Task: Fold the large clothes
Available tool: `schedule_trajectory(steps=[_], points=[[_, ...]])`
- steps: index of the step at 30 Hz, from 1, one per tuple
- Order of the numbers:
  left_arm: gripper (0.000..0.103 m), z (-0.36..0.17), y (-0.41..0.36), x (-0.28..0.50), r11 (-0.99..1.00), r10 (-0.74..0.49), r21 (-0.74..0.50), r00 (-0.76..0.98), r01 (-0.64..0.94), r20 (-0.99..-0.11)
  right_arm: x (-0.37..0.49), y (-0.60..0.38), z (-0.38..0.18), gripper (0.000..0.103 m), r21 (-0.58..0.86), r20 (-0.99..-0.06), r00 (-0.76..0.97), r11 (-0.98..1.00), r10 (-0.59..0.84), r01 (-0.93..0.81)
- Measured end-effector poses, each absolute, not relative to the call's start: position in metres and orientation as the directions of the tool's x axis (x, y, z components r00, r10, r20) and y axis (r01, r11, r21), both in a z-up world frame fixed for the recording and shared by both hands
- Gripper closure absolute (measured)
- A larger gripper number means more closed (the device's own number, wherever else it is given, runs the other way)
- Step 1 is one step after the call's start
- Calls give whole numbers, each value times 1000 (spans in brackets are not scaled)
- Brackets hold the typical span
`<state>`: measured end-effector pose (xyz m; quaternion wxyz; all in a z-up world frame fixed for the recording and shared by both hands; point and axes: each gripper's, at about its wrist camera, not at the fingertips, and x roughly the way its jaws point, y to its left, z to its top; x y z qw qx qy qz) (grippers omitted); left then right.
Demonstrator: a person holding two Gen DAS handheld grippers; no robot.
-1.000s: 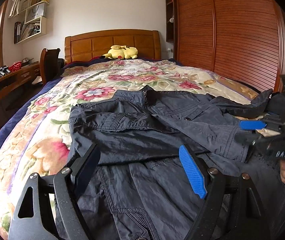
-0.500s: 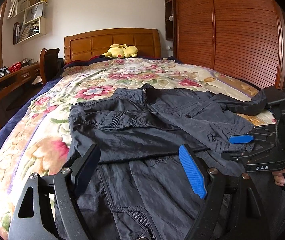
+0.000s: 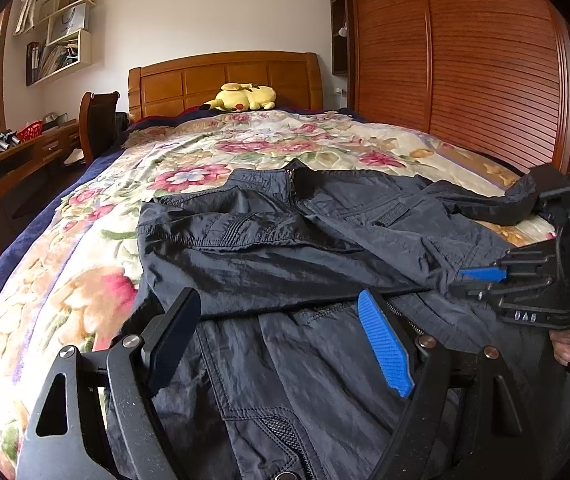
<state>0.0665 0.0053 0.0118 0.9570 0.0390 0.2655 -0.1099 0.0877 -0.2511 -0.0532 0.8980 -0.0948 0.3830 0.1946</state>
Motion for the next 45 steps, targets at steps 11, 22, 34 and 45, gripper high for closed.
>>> schedule_trajectory(steps=[11, 22, 34, 45], points=[[21, 9, 4, 69, 972, -194, 11, 832, 233, -520, 77, -277, -30, 91, 2, -624, 745, 953, 238, -303], [21, -1, 5, 71, 973, -191, 7, 827, 230, -528, 121, -281, -23, 91, -209, -653, 756, 946, 52, -246], [21, -8, 20, 72, 978, -202, -67, 822, 198, -532, 148, -294, -56, 51, -186, -630, 775, 977, -40, -101], [21, -7, 15, 71, 979, -194, -49, 829, 198, -524, 124, -298, -37, 38, -172, -597, 802, 978, -5, -122]])
